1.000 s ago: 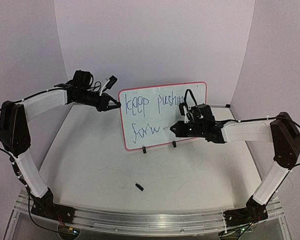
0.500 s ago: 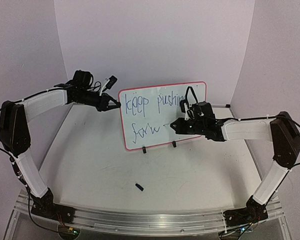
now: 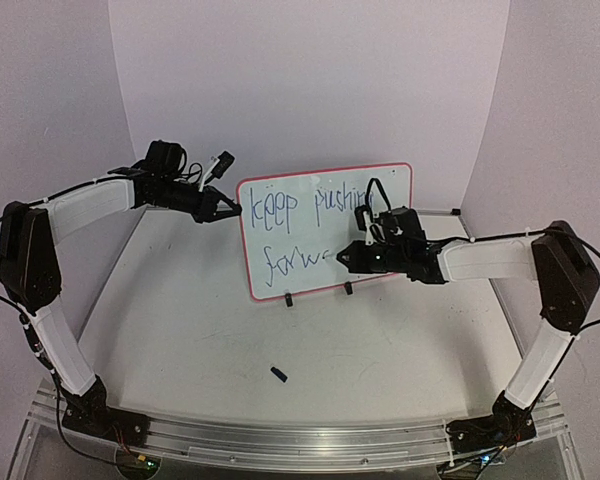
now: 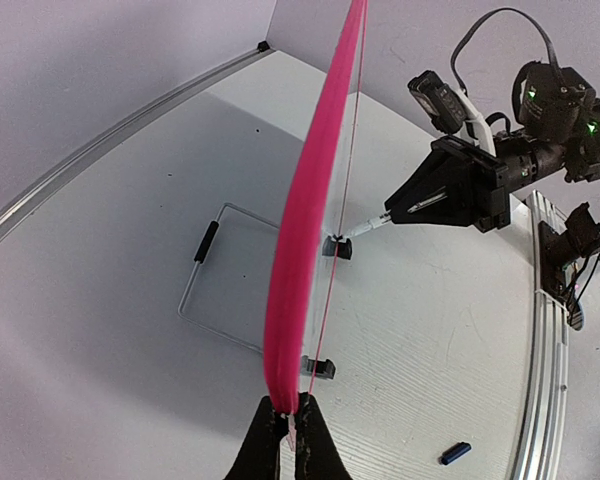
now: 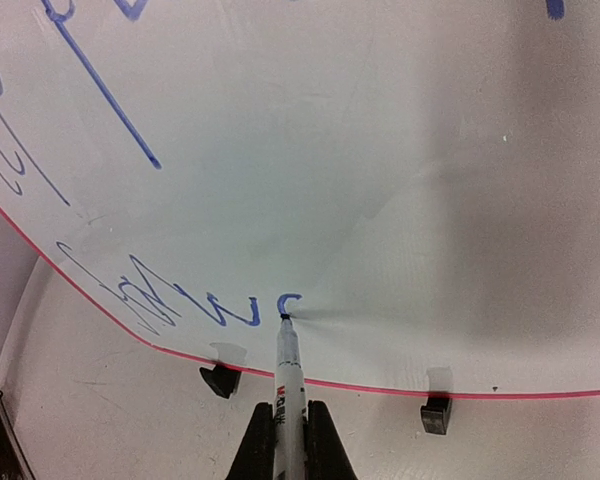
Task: Write a sentence on the whiteboard
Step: Write a sentence on the whiteboard stand.
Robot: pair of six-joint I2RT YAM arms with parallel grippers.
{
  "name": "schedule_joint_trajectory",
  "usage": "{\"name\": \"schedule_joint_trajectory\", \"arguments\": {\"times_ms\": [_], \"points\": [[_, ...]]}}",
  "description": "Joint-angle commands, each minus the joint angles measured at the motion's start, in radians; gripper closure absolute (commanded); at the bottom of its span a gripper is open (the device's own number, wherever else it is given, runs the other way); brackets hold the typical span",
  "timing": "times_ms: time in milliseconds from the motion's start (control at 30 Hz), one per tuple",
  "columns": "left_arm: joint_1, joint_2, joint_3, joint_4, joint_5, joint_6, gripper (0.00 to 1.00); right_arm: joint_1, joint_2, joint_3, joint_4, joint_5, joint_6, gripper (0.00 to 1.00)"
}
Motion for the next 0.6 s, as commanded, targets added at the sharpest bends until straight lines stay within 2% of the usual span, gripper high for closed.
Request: {"name": "schedule_joint_trajectory", "arguments": {"times_ms": [0,567], "points": [[-0.02,0.004,0.01,-0.081,-0.013,0.02,1.0,-0.006,0.026,0.028,0.008,0.051,-0.008,1.0],[-0.02,0.001,0.009,-0.083,-0.012,0.019,1.0,-0.006,-0.023,0.041,-0.016,0.097,-0.013,1.0]]}}
